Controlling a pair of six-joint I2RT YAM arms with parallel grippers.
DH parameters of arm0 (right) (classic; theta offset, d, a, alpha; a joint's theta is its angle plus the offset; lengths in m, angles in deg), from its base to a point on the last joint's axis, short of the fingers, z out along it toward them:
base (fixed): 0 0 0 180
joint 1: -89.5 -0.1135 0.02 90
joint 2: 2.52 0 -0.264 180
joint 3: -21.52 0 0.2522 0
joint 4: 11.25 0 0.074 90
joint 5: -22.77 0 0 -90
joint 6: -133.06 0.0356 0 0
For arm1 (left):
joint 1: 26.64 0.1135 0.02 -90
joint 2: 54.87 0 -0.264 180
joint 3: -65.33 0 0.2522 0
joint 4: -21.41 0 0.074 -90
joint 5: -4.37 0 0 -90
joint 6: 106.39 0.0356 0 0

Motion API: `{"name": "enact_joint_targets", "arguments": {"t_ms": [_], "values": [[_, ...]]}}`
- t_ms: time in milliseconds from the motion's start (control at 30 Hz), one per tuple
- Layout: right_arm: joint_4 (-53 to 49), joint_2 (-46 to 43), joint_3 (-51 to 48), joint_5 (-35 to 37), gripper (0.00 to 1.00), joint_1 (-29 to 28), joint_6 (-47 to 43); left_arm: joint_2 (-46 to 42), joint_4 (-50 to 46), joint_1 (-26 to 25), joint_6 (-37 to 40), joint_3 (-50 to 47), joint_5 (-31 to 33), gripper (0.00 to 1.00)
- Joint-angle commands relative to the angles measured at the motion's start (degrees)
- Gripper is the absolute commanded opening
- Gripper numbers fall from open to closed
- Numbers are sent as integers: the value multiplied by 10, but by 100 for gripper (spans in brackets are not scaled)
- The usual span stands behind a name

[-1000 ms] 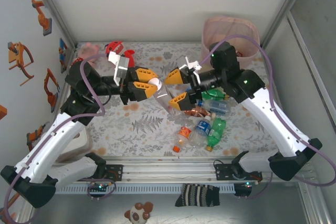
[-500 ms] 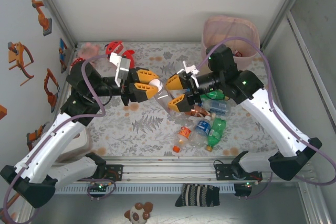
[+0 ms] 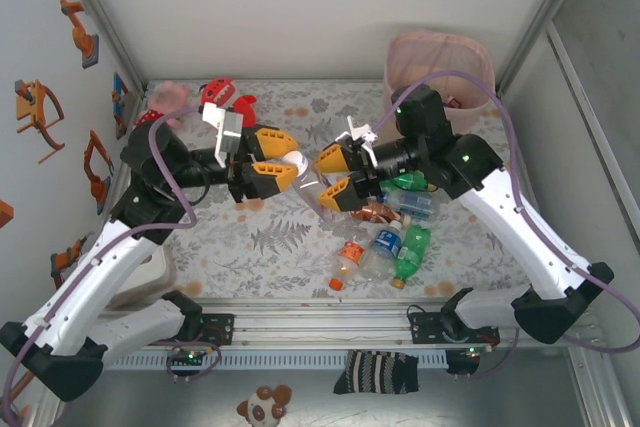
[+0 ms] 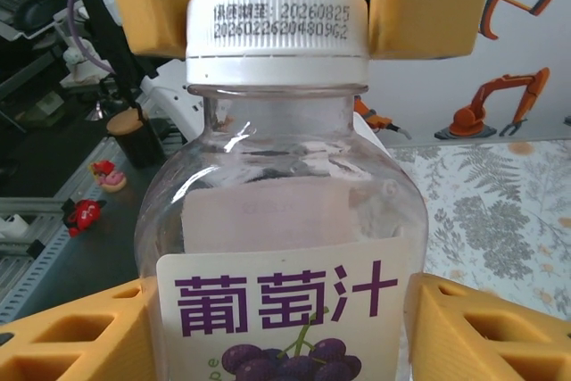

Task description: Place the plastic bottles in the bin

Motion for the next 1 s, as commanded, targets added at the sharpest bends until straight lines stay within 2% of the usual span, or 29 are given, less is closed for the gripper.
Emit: {"name": "enact_joint_targets", "arguments": {"t_ms": [0, 167, 533, 633, 733, 867, 967], "values": [[-18, 3, 30, 59, 56, -1, 18, -30, 9, 2, 28, -11, 41, 58], [-18, 11, 61, 113, 56, 35, 48, -57, -9, 2, 43, -25, 73, 67], [-12, 84, 198, 212, 55, 182, 184, -90, -36, 2, 48, -43, 93, 69], [9, 111, 232, 266, 53, 217, 256, -95, -32, 2, 46, -50, 95, 69], [54, 133, 241, 286, 49, 253, 343, -98, -32, 2, 44, -56, 100, 69], [121, 149, 217, 377, 47, 286, 460, -100, -30, 1, 41, -61, 101, 69], [207, 150, 164, 421, 37, 302, 538, -103, -29, 2, 40, -67, 105, 69]]}}
